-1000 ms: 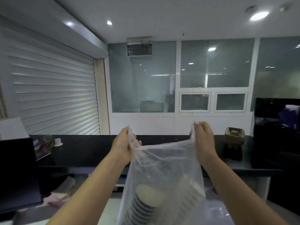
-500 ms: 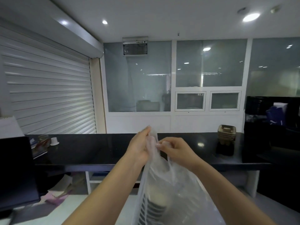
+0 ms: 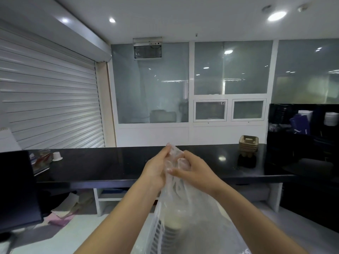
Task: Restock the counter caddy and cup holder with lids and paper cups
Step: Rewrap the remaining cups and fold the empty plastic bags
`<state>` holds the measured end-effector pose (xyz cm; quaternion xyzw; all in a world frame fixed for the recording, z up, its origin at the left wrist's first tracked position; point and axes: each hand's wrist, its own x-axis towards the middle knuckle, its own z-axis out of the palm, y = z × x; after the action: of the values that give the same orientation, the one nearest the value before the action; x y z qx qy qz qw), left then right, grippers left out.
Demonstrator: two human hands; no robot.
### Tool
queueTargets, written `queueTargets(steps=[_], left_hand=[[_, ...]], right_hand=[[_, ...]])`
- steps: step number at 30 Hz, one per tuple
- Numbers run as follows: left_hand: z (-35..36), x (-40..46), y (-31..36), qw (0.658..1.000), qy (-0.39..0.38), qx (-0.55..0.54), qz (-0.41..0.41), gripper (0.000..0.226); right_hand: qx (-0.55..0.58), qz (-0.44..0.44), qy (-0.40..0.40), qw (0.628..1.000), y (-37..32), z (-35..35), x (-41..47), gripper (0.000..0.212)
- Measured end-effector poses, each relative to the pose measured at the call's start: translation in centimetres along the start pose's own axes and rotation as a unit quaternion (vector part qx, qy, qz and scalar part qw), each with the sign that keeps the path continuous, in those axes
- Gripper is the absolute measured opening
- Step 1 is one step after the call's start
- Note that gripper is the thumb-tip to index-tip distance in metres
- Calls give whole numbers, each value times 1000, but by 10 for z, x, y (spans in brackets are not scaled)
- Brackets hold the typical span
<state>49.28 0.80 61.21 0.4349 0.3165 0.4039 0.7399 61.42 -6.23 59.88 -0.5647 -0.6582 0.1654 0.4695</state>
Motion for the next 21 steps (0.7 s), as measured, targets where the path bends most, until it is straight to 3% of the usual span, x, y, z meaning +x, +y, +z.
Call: queueTargets(steps=[2, 5, 7, 9, 11, 12, 14, 16, 19, 21], left_hand=[[1, -7, 1, 998, -18, 13, 58, 47], [-2, -13, -6, 989, -62, 76, 113, 61], [-6, -14, -11, 974, -140, 122, 133, 63], [-11, -15, -20, 932, -220, 254, 134, 43], [-16, -15, -34, 873, -204, 411, 165, 32], [-17, -17, -39, 865, -184, 430, 182, 32], [-19, -18, -46, 890, -165, 381, 188, 18], [-19, -14, -46, 910, -134, 336, 204, 32], [-18, -8, -45, 924, -110, 311, 194, 43], [-17, -9, -46, 939, -103, 277, 178, 40]], right_hand=[[40, 1, 24, 999, 6, 3, -4, 12], [112, 16, 61, 992, 9, 0, -7, 18], [119, 26, 58, 991, 8, -4, -9, 21], [131, 22, 44, 990, 6, -7, -9, 22], [143, 19, 44, 989, 7, -10, -8, 23], [151, 28, 47, 987, 8, -12, -9, 24], [181, 41, 49, 981, 10, -15, -11, 24], [212, 34, 56, 975, 11, -14, -11, 21], [216, 22, 162, 962, 10, -15, -8, 11], [147, -2, 219, 964, 9, -24, -9, 12]])
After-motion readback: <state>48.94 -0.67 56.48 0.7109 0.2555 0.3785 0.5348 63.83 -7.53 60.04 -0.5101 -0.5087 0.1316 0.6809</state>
